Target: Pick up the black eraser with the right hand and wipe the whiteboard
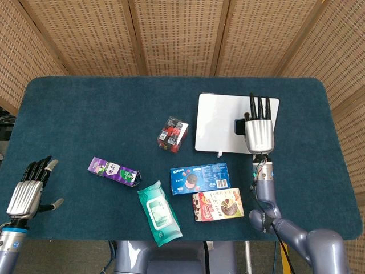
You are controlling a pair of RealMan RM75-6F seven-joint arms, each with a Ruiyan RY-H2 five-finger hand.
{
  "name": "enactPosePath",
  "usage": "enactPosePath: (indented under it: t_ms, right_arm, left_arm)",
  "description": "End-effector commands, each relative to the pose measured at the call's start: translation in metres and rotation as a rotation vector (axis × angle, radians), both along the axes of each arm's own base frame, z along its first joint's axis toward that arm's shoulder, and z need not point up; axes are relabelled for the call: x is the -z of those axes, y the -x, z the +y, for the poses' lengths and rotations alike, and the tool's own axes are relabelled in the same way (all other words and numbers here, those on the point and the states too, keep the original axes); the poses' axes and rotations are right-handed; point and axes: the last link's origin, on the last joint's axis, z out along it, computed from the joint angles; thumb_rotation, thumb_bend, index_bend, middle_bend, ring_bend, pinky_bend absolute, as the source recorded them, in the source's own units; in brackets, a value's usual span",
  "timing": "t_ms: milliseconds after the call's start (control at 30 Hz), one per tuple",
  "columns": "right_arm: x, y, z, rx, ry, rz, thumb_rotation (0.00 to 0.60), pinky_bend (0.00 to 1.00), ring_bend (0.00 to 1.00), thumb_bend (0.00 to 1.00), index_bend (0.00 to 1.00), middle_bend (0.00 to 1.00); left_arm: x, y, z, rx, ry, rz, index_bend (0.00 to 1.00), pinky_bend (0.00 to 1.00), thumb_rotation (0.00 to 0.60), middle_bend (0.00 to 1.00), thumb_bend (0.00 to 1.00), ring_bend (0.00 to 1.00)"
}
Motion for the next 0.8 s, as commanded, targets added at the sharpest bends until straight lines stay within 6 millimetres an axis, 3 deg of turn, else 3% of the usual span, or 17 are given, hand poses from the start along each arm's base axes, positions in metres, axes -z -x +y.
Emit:
enactPosePath:
  t_ms: [33,300,800]
  right_arm:
    - [0.007,-0.004,-0.002,0.001,0.01,0.038,0.6,0.0,0.0,0.0,0.58,0.02]
    - [0.02,-0.004,-0.005,0.032,0.0,0.062,0.6,0.0,0.0,0.0,0.59,0.02]
    - [0.025,-0.005,-0.018,0.075,0.001,0.081,0.6,0.0,0.0,0.0,0.59,0.02]
  left_arm:
    - [0.0,0.0,0.0,-0.002,0.001,0.0,0.0,0.0,0.6,0.0,0.18,0.0]
    - [0.0,0.001,0.0,-0.008,0.002,-0.002,0.0,0.0,0.6,0.0,0.18,0.0]
    - [0.005,0.003,0.001,-0.018,0.027,0.006,0.0,0.0,0.6,0.0,0.18,0.0]
